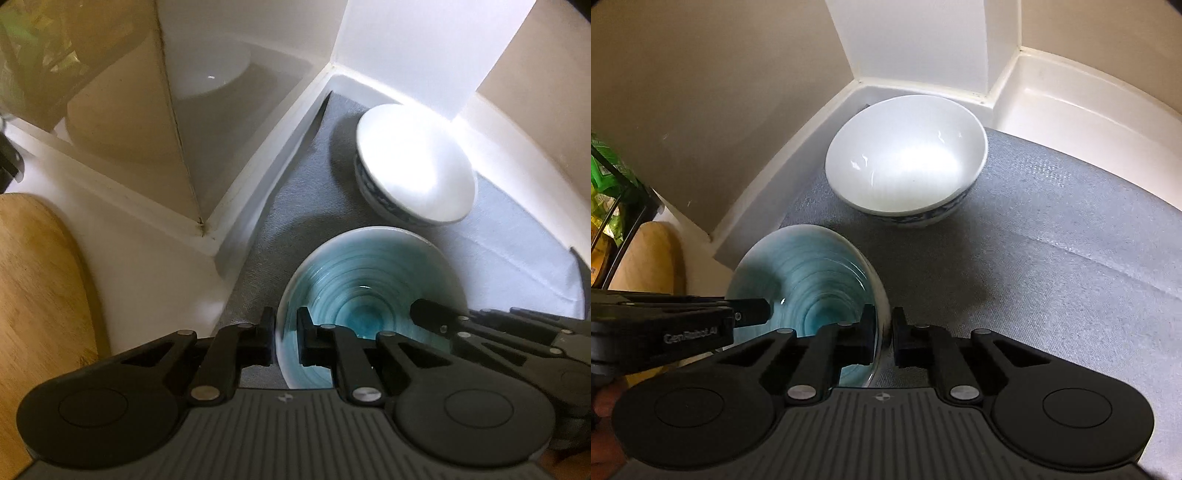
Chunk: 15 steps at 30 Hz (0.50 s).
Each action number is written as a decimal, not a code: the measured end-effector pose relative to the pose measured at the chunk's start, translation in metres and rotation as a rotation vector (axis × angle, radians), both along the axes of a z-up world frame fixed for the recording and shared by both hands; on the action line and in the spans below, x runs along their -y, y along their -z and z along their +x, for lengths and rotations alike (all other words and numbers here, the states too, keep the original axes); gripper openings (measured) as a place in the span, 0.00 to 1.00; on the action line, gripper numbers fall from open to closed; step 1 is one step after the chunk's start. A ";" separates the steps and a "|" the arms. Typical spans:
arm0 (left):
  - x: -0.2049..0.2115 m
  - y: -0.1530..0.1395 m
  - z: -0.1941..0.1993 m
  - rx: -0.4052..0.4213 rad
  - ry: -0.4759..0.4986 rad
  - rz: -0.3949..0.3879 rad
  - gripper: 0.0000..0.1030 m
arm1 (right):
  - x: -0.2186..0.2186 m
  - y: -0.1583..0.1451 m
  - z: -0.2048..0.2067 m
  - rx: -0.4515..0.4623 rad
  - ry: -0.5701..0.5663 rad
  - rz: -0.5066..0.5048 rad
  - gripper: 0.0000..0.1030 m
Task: Organize plates and bowls
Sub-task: 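Lift the teal bowl with both tools and lower it onto the white plate stack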
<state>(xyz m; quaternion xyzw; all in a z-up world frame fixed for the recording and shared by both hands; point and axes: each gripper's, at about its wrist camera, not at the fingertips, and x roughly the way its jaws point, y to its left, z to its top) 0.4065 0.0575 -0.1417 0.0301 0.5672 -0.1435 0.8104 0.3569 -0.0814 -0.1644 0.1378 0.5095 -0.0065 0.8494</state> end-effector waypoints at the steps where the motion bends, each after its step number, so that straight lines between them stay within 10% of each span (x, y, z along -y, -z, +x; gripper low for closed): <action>1: 0.000 -0.004 -0.002 0.010 0.002 -0.002 0.11 | 0.000 -0.002 -0.001 0.003 0.001 -0.002 0.10; 15: 0.001 -0.057 -0.036 0.088 0.063 -0.056 0.11 | 0.001 -0.058 -0.044 0.104 0.025 -0.032 0.10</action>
